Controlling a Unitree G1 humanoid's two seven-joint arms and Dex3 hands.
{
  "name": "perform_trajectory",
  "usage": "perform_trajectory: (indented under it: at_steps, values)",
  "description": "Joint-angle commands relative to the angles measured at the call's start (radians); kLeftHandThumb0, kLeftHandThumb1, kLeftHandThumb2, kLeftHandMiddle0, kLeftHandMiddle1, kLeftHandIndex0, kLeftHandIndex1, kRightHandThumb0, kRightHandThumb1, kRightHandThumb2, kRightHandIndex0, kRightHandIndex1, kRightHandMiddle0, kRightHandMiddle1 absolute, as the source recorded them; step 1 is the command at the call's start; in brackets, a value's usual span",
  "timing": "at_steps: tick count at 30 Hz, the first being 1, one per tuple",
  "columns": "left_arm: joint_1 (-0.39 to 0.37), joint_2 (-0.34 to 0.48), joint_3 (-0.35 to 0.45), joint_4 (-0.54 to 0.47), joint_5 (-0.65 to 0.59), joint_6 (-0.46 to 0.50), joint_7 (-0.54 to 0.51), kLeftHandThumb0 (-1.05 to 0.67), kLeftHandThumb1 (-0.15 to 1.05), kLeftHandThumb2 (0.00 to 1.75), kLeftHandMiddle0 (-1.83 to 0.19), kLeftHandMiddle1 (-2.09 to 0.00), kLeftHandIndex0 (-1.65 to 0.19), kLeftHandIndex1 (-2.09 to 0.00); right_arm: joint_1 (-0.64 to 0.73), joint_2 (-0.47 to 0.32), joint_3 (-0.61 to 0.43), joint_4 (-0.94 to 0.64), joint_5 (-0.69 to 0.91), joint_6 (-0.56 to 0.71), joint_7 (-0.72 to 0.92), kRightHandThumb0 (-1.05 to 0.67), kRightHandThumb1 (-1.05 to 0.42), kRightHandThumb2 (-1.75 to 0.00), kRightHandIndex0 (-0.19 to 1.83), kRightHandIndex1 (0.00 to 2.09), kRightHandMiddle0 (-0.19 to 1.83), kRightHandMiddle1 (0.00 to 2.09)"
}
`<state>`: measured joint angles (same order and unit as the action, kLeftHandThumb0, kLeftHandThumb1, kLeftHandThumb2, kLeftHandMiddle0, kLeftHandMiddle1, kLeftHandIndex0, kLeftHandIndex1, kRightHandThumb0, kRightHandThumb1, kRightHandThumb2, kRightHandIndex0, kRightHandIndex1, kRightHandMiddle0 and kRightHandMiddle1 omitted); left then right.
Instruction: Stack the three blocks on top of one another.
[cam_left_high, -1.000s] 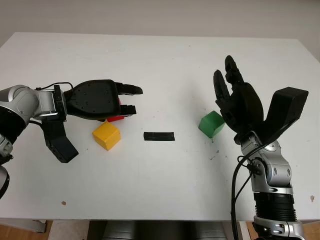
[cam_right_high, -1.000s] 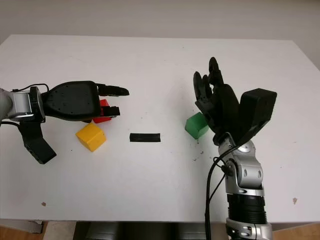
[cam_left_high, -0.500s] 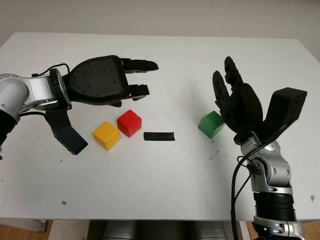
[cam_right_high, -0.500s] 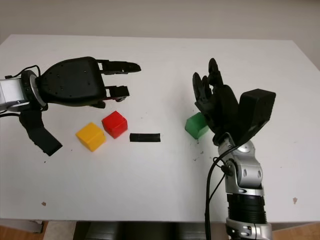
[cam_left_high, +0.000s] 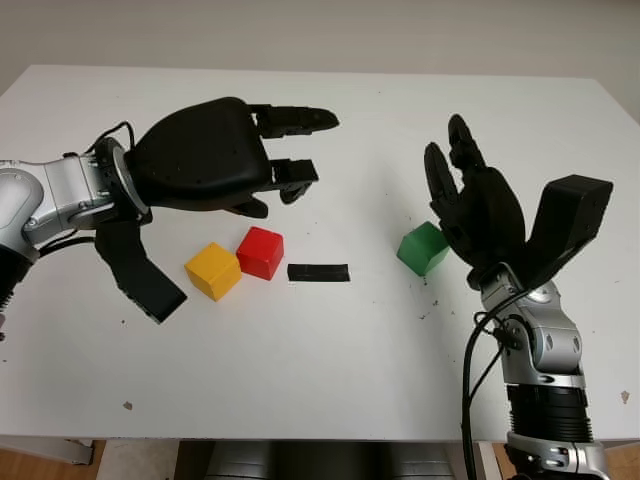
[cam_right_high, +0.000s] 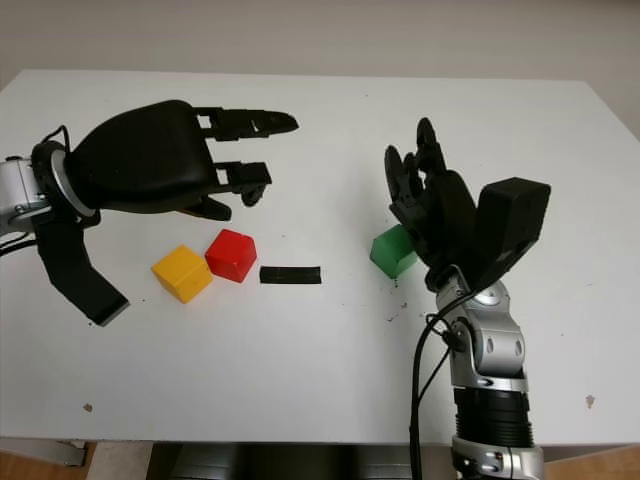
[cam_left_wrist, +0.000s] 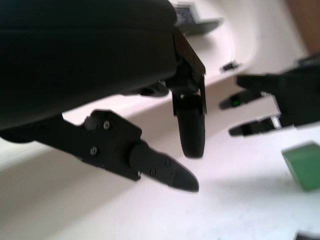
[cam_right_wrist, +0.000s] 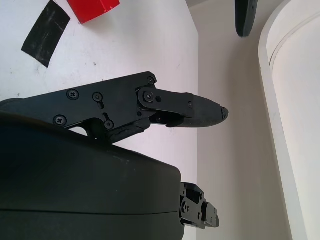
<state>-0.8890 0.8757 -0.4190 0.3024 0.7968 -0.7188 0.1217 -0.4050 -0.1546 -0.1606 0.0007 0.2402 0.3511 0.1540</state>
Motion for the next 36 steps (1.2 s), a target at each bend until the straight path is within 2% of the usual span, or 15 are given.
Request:
perform_trajectory:
  at_steps: [1, 4, 6, 9, 11, 15, 22, 28, 31, 36]
  values:
    - [0.063, -0.031, 0.059, -0.090, -0.133, 0.133, -0.176, -0.58, 1.00, 0.13, -0.13, -0.03, -0.25, -1.14, -0.003, -0.003, 0.002, -0.013, -0.001, 0.002, -0.004, -0.57, -1.05, -0.47, -0.19, 0.00, -0.19, 0.00]
    - [0.129, -0.060, 0.117, -0.252, -0.252, 0.375, -0.422, -0.77, 1.04, 0.22, -0.02, -0.04, -0.12, -0.86, -0.002, -0.005, 0.002, -0.015, 0.000, 0.004, -0.004, -0.57, -1.05, -0.46, -0.19, 0.00, -0.19, 0.00]
    - [0.162, -0.078, 0.149, -0.360, -0.285, 0.555, -0.566, -0.86, 1.05, 0.25, 0.02, -0.05, -0.13, -0.64, -0.004, -0.008, 0.000, -0.010, 0.002, -0.003, 0.002, -0.57, -1.05, -0.46, -0.19, 0.00, -0.19, 0.00]
    - [0.192, -0.093, 0.166, -0.459, -0.269, 0.729, -0.691, -0.92, 1.05, 0.28, 0.03, -0.05, -0.19, -0.42, -0.008, -0.007, 0.001, -0.010, 0.001, 0.000, 0.001, -0.57, -1.05, -0.47, -0.19, 0.00, -0.19, 0.00]
    - [0.209, -0.096, 0.166, -0.493, -0.248, 0.790, -0.740, -0.93, 1.05, 0.27, 0.05, -0.05, -0.18, -0.34, -0.010, -0.005, 0.002, -0.014, 0.000, 0.007, -0.003, -0.57, -1.05, -0.47, -0.19, 0.00, -0.19, 0.00]
    - [0.234, -0.098, 0.166, -0.499, -0.249, 0.827, -0.797, -0.94, 1.05, 0.25, 0.06, -0.05, -0.17, -0.28, -0.014, -0.005, 0.006, -0.016, 0.000, 0.014, -0.005, -0.57, -1.05, -0.47, -0.19, 0.00, -0.19, 0.00]
    - [0.238, -0.084, 0.141, -0.484, -0.208, 0.823, -0.876, -0.96, 1.05, 0.16, 0.13, -0.03, -0.12, -0.20, -0.012, -0.004, 0.003, -0.022, 0.001, 0.014, -0.006, -0.56, -1.05, -0.48, -0.19, 0.00, -0.19, 0.00]
    - [0.257, -0.092, 0.142, -0.457, -0.174, 0.779, -0.865, -0.93, 1.05, 0.10, 0.13, -0.05, -0.17, -0.20, -0.008, -0.006, 0.003, -0.018, 0.006, 0.006, -0.001, -0.55, -1.05, -0.49, -0.19, 0.00, -0.19, 0.00]
    - [0.290, -0.093, 0.129, -0.457, -0.118, 0.733, -0.813, -0.91, 1.05, 0.09, 0.13, -0.05, -0.18, -0.19, -0.009, -0.004, 0.002, -0.020, 0.007, 0.007, -0.001, -0.55, -1.05, -0.49, -0.19, 0.00, -0.19, 0.00]
    - [0.315, -0.109, 0.100, -0.446, -0.034, 0.713, -0.797, -0.87, 1.03, 0.08, 0.16, -0.04, -0.19, -0.18, -0.009, -0.007, 0.005, -0.023, 0.001, 0.012, -0.006, -0.55, -1.05, -0.49, -0.19, 0.00, -0.19, 0.00]
